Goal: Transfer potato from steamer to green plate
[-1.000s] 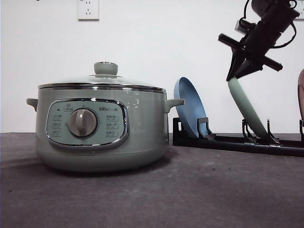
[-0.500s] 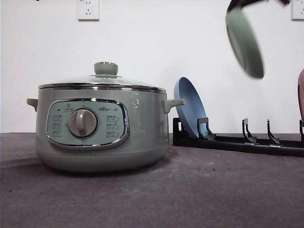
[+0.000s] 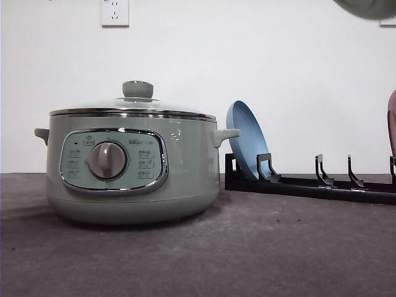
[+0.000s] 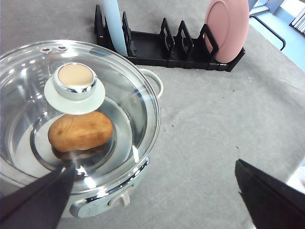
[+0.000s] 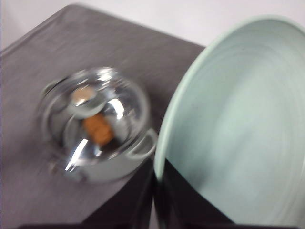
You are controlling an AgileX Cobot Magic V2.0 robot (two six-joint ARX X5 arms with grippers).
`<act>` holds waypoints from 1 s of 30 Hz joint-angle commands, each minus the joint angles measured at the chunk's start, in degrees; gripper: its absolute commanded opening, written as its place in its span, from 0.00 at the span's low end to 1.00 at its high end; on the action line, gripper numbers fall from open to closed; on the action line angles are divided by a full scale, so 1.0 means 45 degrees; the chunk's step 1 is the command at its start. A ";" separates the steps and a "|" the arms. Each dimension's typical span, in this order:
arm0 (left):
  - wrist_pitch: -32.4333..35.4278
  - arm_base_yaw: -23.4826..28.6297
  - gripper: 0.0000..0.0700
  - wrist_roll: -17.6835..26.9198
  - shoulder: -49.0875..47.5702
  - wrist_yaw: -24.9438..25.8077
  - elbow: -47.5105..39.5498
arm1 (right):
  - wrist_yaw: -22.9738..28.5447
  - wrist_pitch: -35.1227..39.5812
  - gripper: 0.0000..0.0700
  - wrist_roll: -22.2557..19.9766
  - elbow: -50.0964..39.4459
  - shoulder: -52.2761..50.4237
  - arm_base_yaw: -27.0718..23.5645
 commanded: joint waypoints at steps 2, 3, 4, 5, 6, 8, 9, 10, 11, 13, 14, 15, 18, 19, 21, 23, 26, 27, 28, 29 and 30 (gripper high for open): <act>0.0162 -0.0083 1.00 0.0112 0.0092 0.0058 0.0243 | 0.0872 -0.0495 0.01 -0.0457 0.0342 -0.0269 0.1006; 0.0156 -0.0083 1.00 0.0112 0.0092 0.0058 0.0243 | 0.1208 -0.0742 0.01 -0.0457 0.0335 -0.0425 0.1404; 0.0152 -0.0083 1.00 0.0109 0.0092 0.0058 0.0243 | 0.1439 -0.0921 0.01 -0.0421 0.0314 -0.0556 0.1745; 0.0149 -0.0083 1.00 0.0107 0.0092 0.0058 0.0243 | 0.1650 -0.1077 0.01 -0.0393 0.0279 -0.0689 0.2085; 0.0146 -0.0083 1.00 0.0107 0.0092 0.0058 0.0243 | 0.1839 -0.1201 0.01 -0.0379 0.0225 -0.0823 0.2425; 0.0142 -0.0083 1.00 0.0088 0.0092 0.0058 0.0243 | 0.2243 -0.1323 0.01 -0.0321 0.0007 -0.1098 0.3009; 0.0146 -0.0083 1.00 0.0064 0.0092 0.0058 0.0243 | 0.2448 -0.1350 0.01 -0.0273 -0.0157 -0.1238 0.3300; 0.0143 -0.0083 1.00 0.0063 0.0092 0.0058 0.0243 | 0.2633 -0.1360 0.01 -0.0200 -0.0399 -0.1377 0.3547; 0.0141 -0.0083 1.00 0.0064 0.0092 0.0058 0.0243 | 0.2827 -0.1374 0.01 -0.0112 -0.0673 -0.1511 0.3790; 0.0141 -0.0083 1.00 0.0065 0.0092 0.0058 0.0243 | 0.3236 -0.1392 0.01 0.0155 -0.1379 -0.1772 0.4245; 0.0138 -0.0083 1.00 0.0063 0.0092 0.0058 0.0243 | 0.3425 -0.1374 0.01 0.0311 -0.1801 -0.1900 0.4462; 0.0131 -0.0083 1.00 0.0063 0.0092 0.0058 0.0243 | 0.3601 -0.1338 0.01 0.0460 -0.2265 -0.2023 0.4681; 0.0126 -0.0083 1.00 0.0063 0.0092 0.0058 0.0243 | 0.4022 -0.1020 0.01 0.0913 -0.3816 -0.2316 0.5358; 0.0123 -0.0083 1.00 0.0063 0.0092 0.0058 0.0243 | 0.4224 -0.0862 0.01 0.1089 -0.4338 -0.2364 0.5581; 0.0126 -0.0083 1.00 0.0068 0.0092 0.0058 0.0243 | 0.4728 -0.0424 0.01 0.1426 -0.5436 -0.2411 0.6045; 0.0126 -0.0083 1.00 0.0068 0.0092 0.0058 0.0243 | 0.5137 0.0157 0.01 0.1684 -0.6476 -0.2399 0.6443; 0.0121 -0.0083 1.00 0.0068 0.0092 0.0058 0.0243 | 0.5592 0.1228 0.01 0.2156 -0.8062 -0.2269 0.7000; 0.0121 -0.0083 1.00 0.0068 0.0092 0.0058 0.0243 | 0.5714 0.1510 0.01 0.2401 -0.8543 -0.2196 0.7172; 0.0116 -0.0083 1.00 0.0068 0.0092 0.0058 0.0243 | 0.5847 0.1710 0.01 0.2702 -0.8927 -0.2092 0.7329; 0.0110 -0.0083 1.00 0.0067 0.0092 0.0058 0.0243 | 0.5971 0.1892 0.01 0.2994 -0.9299 -0.1970 0.7488; 0.0107 -0.0083 1.00 0.0063 0.0092 0.0058 0.0243 | 0.6080 0.2051 0.01 0.3266 -0.9659 -0.1821 0.7655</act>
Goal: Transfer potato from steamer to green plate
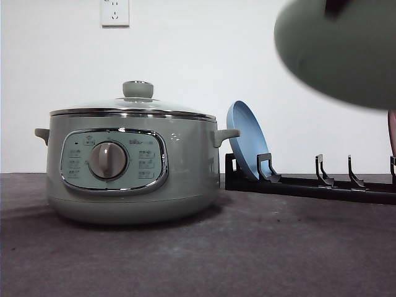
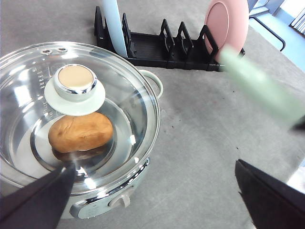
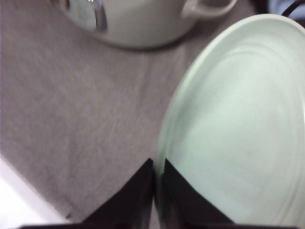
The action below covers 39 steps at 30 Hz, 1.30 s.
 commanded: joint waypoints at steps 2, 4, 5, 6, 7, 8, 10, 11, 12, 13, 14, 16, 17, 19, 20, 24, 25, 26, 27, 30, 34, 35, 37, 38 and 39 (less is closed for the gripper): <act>0.0100 -0.0083 1.00 0.0063 0.0092 0.0058 0.0243 | 0.0505 0.0537 0.01 0.1133 -0.0620 0.0466 0.0559; 0.0100 -0.0083 1.00 0.0063 0.0092 0.0058 0.0243 | 0.0801 0.1003 0.01 0.1329 -0.1219 0.0794 0.0872; 0.0098 -0.0083 1.00 0.0063 0.0092 0.0058 0.0243 | 0.0889 0.1218 0.01 0.1452 -0.1488 0.0962 0.0995; 0.0091 -0.0083 1.00 0.0063 0.0092 0.0058 0.0243 | 0.0942 0.1399 0.01 0.1614 -0.1731 0.1149 0.1098; 0.0082 -0.0083 1.00 0.0066 0.0092 0.0058 0.0243 | 0.0955 0.1563 0.01 0.1741 -0.1958 0.1351 0.1184; 0.0073 -0.0083 1.00 0.0068 0.0092 0.0058 0.0243 | 0.0961 0.1744 0.01 0.1832 -0.2173 0.1558 0.1258; 0.0066 -0.0083 1.00 0.0068 0.0092 0.0058 0.0243 | 0.0967 0.2204 0.01 0.1929 -0.2555 0.2005 0.1367; 0.0065 -0.0083 1.00 0.0068 0.0092 0.0058 0.0243 | 0.0977 0.2448 0.01 0.1981 -0.2711 0.2246 0.1403; 0.0062 -0.0083 1.00 0.0068 0.0092 0.0058 0.0243 | 0.0995 0.2678 0.01 0.2034 -0.2832 0.2482 0.1421; 0.0058 -0.0083 1.00 0.0068 0.0092 0.0058 0.0243 | 0.0990 0.2958 0.01 0.2072 -0.2939 0.2744 0.1424; 0.0056 -0.0083 1.00 0.0068 0.0092 0.0058 0.0243 | 0.0987 0.3235 0.01 0.2100 -0.3031 0.2999 0.1424; 0.0056 -0.0083 1.00 0.0068 0.0092 0.0058 0.0243 | 0.0998 0.3763 0.01 0.2115 -0.3145 0.3496 0.1424; 0.0054 -0.0083 1.00 0.0068 0.0092 0.0058 0.0243 | 0.1003 0.4004 0.01 0.2115 -0.3171 0.3744 0.1424; 0.0044 -0.0083 1.00 0.0068 0.0092 0.0058 0.0243 | 0.1015 0.4389 0.01 0.2117 -0.3171 0.4204 0.1427; 0.0039 -0.0083 1.00 0.0068 0.0092 0.0058 0.0243 | 0.1014 0.4545 0.01 0.2118 -0.3171 0.4432 0.1433; 0.0014 -0.0083 1.00 0.0068 0.0092 0.0058 0.0243 | 0.1035 0.4719 0.01 0.2105 -0.3171 0.5256 0.1579; 0.0007 -0.0083 1.00 0.0068 0.0092 0.0058 0.0243 | 0.1040 0.4725 0.01 0.2102 -0.3171 0.5404 0.1634; 0.0000 -0.0083 1.00 0.0068 0.0092 0.0058 0.0243 | 0.1043 0.4748 0.01 0.2101 -0.3171 0.5535 0.1696; -0.0006 -0.0083 1.00 0.0068 0.0092 0.0058 0.0243 | 0.1046 0.4796 0.01 0.2104 -0.3171 0.5654 0.1769; -0.0053 -0.0083 1.00 0.0073 0.0092 0.0058 0.0243 | 0.1051 0.4965 0.09 0.2110 -0.3171 0.5771 0.2005; -0.0129 -0.0083 1.00 0.0103 0.0092 0.0058 0.0243 | 0.0983 0.4940 0.32 0.2182 -0.3135 0.5734 0.2138; -0.0144 -0.0083 1.00 0.0117 0.0092 0.0058 0.0243 | 0.0922 0.4858 0.37 0.2210 -0.3109 0.5705 0.2138; -0.0148 -0.0083 1.00 0.0117 0.0092 0.0058 0.0243 | 0.0644 0.4697 0.47 0.2256 -0.3047 0.5561 0.2135; -0.0150 -0.0083 1.00 0.0117 0.0092 0.0058 0.0243 | 0.0430 0.4610 0.51 0.2275 -0.3009 0.5454 0.2130; -0.0156 -0.0083 1.00 0.0117 0.0092 0.0058 0.0243 | 0.0214 0.4500 0.53 0.2308 -0.2952 0.5327 0.2120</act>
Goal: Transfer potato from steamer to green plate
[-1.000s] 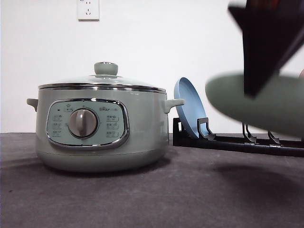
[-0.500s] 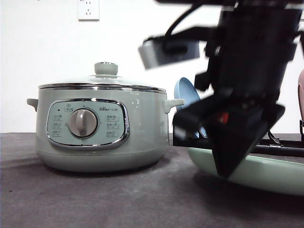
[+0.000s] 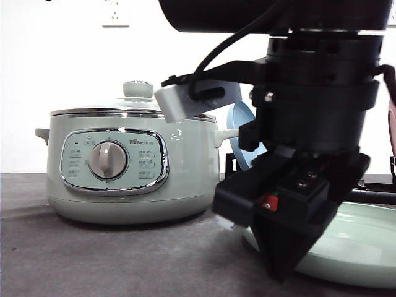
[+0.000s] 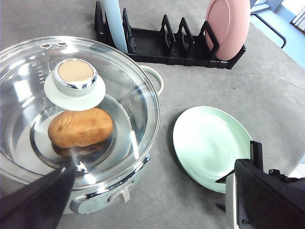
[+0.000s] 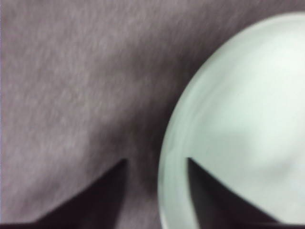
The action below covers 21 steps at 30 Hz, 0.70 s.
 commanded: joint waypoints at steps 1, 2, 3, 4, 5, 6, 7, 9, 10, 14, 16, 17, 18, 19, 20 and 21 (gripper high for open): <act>0.0046 -0.0083 1.00 0.0114 0.0092 0.0058 0.0243 | -0.0334 -0.0122 0.55 0.0290 0.0358 -0.0199 0.0117; 0.0045 -0.0083 1.00 0.0114 0.0092 0.0058 0.0243 | -0.0605 -0.0278 0.56 0.0291 0.0457 -0.0404 0.0085; 0.0042 -0.0083 1.00 0.0114 0.0092 0.0058 0.0243 | -0.0903 -0.0391 0.58 0.0287 0.0553 -0.0637 0.0051; 0.0036 -0.0083 1.00 0.0111 0.0092 0.0058 0.0243 | -0.1362 -0.0422 0.59 0.0274 0.0644 -0.0925 -0.0018; 0.0031 -0.0083 1.00 0.0109 0.0092 0.0058 0.0243 | -0.1812 -0.0435 0.59 0.0252 0.0728 -0.1232 -0.0105; 0.0027 -0.0083 1.00 0.0109 0.0092 0.0058 0.0243 | -0.2175 -0.0435 0.60 0.0215 0.0798 -0.1565 -0.0222; 0.0027 -0.0083 1.00 0.0112 0.0092 0.0058 0.0243 | -0.2401 -0.0433 0.61 0.0154 0.0867 -0.1943 -0.0371; 0.0023 -0.0083 1.00 0.0110 0.0092 0.0058 0.0243 | -0.2703 -0.0443 0.64 0.0081 0.0977 -0.2705 -0.0696; 0.0019 -0.0083 1.00 0.0109 0.0092 0.0058 0.0243 | -0.2803 -0.0448 0.67 0.0076 0.1000 -0.3140 -0.0930; -0.0027 -0.0083 1.00 0.0109 0.0092 0.0058 0.0243 | -0.3115 -0.0532 0.72 -0.0026 0.1013 -0.4930 -0.2200; -0.0031 -0.0085 1.00 0.0109 0.0092 0.0058 0.0243 | -0.3277 -0.0562 0.72 -0.0261 0.1013 -0.5830 -0.2980; -0.0031 -0.0087 1.00 0.0109 0.0092 0.0058 0.0243 | -0.3410 -0.0572 0.72 -0.0405 0.1013 -0.6314 -0.3423; -0.0031 -0.0087 1.00 0.0109 0.0092 0.0058 0.0243 | -0.3580 -0.0576 0.72 -0.0536 0.1013 -0.6789 -0.3882; -0.0031 -0.0087 1.00 0.0109 0.0092 0.0058 0.0243 | -0.3834 -0.0616 0.72 -0.0637 0.1013 -0.7245 -0.4337; -0.0031 -0.0087 1.00 0.0109 0.0092 0.0058 0.0243 | -0.4057 -0.0675 0.73 -0.0712 0.1012 -0.7676 -0.4775; -0.0031 -0.0087 1.00 0.0109 0.0092 0.0058 0.0243 | -0.4172 -0.0760 0.75 -0.0738 0.1009 -0.8059 -0.5175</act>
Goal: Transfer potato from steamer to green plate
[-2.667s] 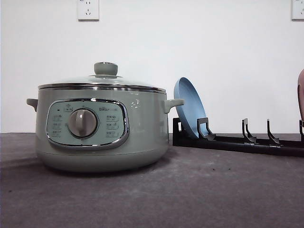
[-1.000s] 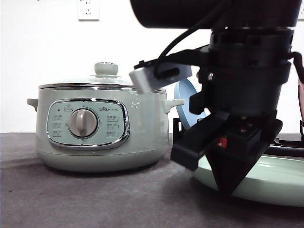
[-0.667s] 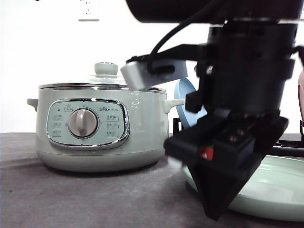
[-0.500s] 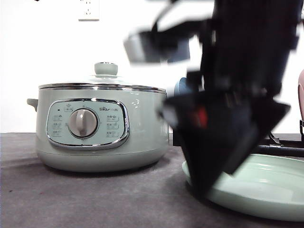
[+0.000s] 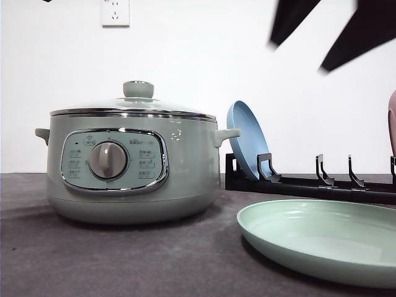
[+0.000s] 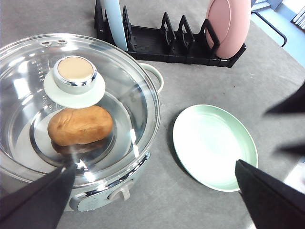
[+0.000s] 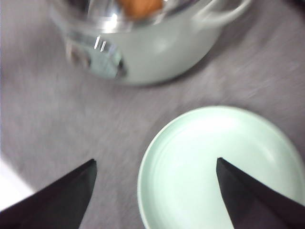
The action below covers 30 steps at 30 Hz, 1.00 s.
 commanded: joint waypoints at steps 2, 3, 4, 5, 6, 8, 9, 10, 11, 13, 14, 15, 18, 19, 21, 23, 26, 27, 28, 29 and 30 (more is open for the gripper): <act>0.0058 -0.0089 1.00 0.0102 0.0092 0.0058 0.0243 | -0.0334 -0.0407 0.80 -0.0477 0.0175 -0.1039 -0.1016; 0.0058 -0.0096 1.00 0.0102 0.0092 0.0058 0.0243 | -0.0415 -0.0631 0.80 -0.0565 0.0175 -0.1428 -0.1364; 0.0061 -0.0102 1.00 0.0102 0.0092 0.0058 0.0243 | -0.0452 -0.0912 0.80 -0.0629 0.0175 -0.1838 -0.1697; 0.0063 -0.0107 1.00 0.0103 0.0092 0.0058 0.0243 | -0.0507 -0.1188 0.80 -0.0683 0.0175 -0.2234 -0.1995; 0.0063 -0.0107 1.00 0.0106 0.0092 0.0058 0.0243 | -0.0641 -0.1417 0.80 -0.0724 0.0175 -0.2583 -0.2205; 0.0069 -0.0107 1.00 0.0108 0.0092 0.0058 0.0243 | -0.0993 -0.1808 0.80 -0.0713 0.0175 -0.3312 -0.2508; 0.0072 -0.0107 1.00 0.0111 0.0092 0.0058 0.0243 | -0.1175 -0.1930 0.80 -0.0670 0.0175 -0.3628 -0.2577; 0.0073 -0.0107 1.00 0.0109 0.0092 0.0058 0.0243 | -0.1311 -0.2028 0.80 -0.0544 0.0175 -0.3957 -0.2606; 0.0072 -0.0107 1.00 0.0107 0.0092 0.0058 0.0243 | -0.1396 -0.2101 0.80 -0.0371 0.0175 -0.4269 -0.2615; 0.0068 -0.0107 1.00 0.0104 0.0092 0.0061 0.0243 | -0.1405 -0.2148 0.80 0.0061 0.0175 -0.4787 -0.2615; 0.0068 -0.0107 1.00 0.0094 0.0091 0.0063 0.0243 | -0.1410 -0.2146 0.80 0.0267 0.0175 -0.5028 -0.2615; 0.0068 -0.0107 1.00 0.0066 0.0088 0.0063 0.0243 | -0.1410 -0.2140 0.80 0.0442 0.0175 -0.5234 -0.2615; 0.0072 -0.0107 1.00 0.0062 0.0083 0.0063 0.0248 | -0.1404 -0.2085 0.80 0.0721 0.0175 -0.5673 -0.2615; 0.0073 -0.0107 1.00 0.0063 0.0085 0.0063 0.0248 | -0.1405 -0.2080 0.80 0.0768 0.0175 -0.5744 -0.2615; 0.0069 -0.0107 1.00 0.0063 0.0087 0.0059 0.0248 | -0.1405 -0.2084 0.80 0.0800 0.0175 -0.5817 -0.2615; 0.0054 -0.0107 1.00 0.0063 0.0087 0.0057 0.0250 | -0.1405 -0.2062 0.80 0.0800 0.0175 -0.5823 -0.2615; -0.0080 -0.0107 1.00 0.0066 0.0138 -0.0045 0.0359 | -0.1427 -0.1893 0.80 0.0826 0.0175 -0.5820 -0.2615; -0.0215 -0.0107 1.00 0.0075 0.0208 -0.0226 0.0484 | -0.1451 -0.1804 0.80 0.0832 0.0175 -0.5823 -0.2615; -0.0417 -0.0107 1.00 0.0124 0.0323 -0.0488 0.0685 | -0.1473 -0.1694 0.80 0.0843 0.0175 -0.5824 -0.2615; -0.0653 -0.0107 1.00 0.0193 0.0471 -0.0768 0.0931 | -0.1517 -0.1578 0.80 0.0855 0.0175 -0.5824 -0.2615; -0.0902 -0.0107 1.00 0.0276 0.0659 -0.1010 0.1218 | -0.1622 -0.1466 0.80 0.0861 0.0175 -0.5824 -0.2615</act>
